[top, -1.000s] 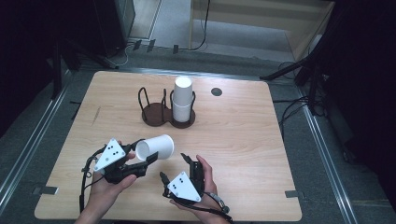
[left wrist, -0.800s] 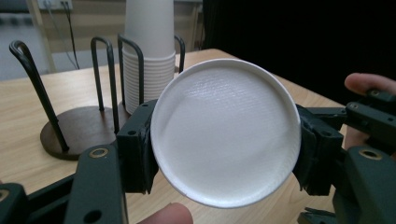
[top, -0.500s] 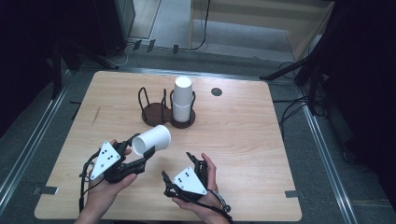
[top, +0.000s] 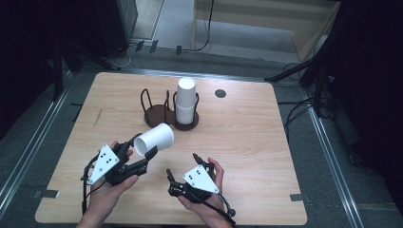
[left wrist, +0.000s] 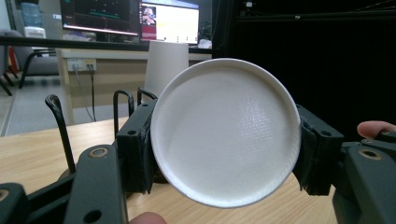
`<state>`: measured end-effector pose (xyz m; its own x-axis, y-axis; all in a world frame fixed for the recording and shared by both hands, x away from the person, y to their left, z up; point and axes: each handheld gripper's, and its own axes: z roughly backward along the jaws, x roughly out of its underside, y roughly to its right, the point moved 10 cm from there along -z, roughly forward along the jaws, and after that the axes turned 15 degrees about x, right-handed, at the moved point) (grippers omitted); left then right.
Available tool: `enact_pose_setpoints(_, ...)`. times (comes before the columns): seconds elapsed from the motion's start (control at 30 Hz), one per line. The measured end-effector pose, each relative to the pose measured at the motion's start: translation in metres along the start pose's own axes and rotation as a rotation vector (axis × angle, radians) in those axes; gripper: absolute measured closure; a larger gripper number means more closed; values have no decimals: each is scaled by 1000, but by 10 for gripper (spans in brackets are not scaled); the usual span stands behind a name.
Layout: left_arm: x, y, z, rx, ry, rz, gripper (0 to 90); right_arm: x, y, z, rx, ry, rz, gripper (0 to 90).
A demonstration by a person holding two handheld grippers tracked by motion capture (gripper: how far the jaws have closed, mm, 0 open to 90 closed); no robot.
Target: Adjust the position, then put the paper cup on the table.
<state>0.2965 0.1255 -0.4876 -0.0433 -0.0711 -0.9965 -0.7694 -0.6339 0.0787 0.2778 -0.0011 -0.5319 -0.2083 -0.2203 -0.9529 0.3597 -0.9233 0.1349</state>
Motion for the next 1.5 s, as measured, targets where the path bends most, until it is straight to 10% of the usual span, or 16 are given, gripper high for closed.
enact_pose_setpoints(0.67,3,-8,2,-14,31,27,356,-26,-8,1,-69,-96,-348,7)
enact_pose_setpoints(1.5,6,5,-6,16,31,0,356,-47,-4,-12,-181,-236,-1073,0)
